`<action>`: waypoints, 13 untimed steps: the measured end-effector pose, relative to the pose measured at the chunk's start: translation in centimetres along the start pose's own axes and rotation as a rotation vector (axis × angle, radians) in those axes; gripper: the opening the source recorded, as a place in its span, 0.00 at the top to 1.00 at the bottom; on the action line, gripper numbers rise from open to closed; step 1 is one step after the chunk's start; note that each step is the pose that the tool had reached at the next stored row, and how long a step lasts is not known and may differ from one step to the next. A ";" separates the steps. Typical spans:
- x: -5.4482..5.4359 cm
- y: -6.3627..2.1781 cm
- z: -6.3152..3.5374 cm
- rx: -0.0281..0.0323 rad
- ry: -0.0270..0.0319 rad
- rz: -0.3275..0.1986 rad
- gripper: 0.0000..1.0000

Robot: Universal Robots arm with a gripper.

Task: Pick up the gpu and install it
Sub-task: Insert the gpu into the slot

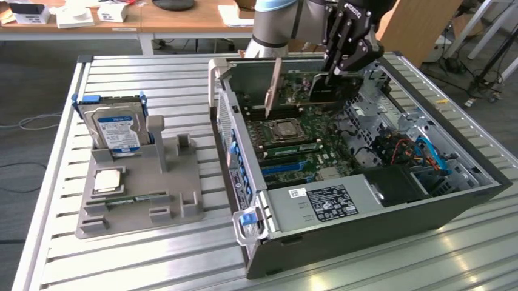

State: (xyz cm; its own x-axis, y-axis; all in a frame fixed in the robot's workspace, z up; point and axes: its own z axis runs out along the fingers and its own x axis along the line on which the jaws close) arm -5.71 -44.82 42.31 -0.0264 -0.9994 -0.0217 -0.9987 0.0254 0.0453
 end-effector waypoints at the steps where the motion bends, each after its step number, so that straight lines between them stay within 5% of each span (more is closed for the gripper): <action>1: 0.0 -0.01 0.18 0.0001 -0.0001 0.000 0.73; 13: 0.0 -0.08 1.74 0.0000 -0.0011 0.000 0.73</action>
State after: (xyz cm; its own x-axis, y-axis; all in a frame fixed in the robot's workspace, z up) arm -5.71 -44.82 40.57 -0.0264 -0.9994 -0.0228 -0.9987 0.0253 0.0453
